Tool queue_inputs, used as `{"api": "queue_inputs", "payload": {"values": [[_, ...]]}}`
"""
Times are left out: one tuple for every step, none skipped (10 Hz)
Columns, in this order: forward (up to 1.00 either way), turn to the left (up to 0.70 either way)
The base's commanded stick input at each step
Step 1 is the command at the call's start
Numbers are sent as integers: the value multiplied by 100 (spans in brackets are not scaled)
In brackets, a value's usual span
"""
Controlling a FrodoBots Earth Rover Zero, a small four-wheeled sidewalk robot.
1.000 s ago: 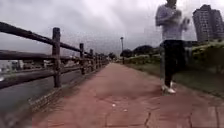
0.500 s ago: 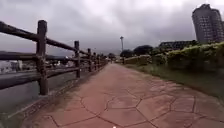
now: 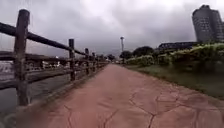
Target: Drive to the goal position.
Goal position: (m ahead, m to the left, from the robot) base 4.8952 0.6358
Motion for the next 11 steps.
{"api": "queue_inputs", "payload": {"values": [[100,0],[100,0],[100,0],[100,0],[100,0],[100,0],[100,0],[100,0],[100,0],[100,0],[100,0]]}}
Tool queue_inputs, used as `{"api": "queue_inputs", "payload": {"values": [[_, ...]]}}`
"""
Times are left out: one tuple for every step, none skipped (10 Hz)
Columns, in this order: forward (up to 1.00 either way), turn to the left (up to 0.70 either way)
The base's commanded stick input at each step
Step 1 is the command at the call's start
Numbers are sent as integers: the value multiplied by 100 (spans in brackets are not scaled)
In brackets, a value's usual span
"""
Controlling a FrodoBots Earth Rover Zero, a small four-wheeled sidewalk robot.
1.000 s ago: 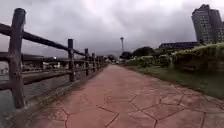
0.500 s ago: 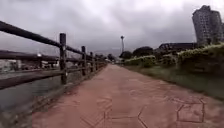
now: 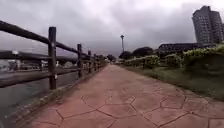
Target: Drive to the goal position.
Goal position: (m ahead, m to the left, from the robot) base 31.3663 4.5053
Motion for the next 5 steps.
{"api": "queue_inputs", "payload": {"values": [[100,0],[100,0],[100,0],[100,0],[100,0]]}}
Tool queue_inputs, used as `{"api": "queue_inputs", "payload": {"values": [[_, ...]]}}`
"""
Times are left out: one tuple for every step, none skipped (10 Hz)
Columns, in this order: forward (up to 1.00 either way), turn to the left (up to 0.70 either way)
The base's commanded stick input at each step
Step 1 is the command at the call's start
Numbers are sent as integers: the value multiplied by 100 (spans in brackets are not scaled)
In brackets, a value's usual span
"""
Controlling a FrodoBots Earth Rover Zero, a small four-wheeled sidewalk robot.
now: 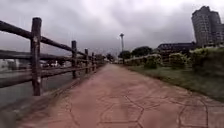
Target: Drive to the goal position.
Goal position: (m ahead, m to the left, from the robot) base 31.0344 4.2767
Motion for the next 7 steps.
{"api": "queue_inputs", "payload": {"values": [[100,0],[100,0],[100,0],[100,0],[100,0],[100,0],[100,0]]}}
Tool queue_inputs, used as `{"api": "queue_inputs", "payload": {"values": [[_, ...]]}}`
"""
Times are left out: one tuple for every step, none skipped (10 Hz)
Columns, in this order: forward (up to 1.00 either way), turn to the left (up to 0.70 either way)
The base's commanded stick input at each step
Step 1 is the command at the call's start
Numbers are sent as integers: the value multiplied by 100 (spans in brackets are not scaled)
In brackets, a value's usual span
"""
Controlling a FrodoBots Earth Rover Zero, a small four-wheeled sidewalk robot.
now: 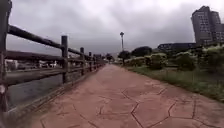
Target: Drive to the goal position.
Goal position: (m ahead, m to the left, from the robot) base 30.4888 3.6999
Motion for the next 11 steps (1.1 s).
{"api": "queue_inputs", "payload": {"values": [[100,0],[100,0],[100,0],[100,0],[100,0],[100,0],[100,0],[100,0],[100,0],[100,0],[100,0]]}}
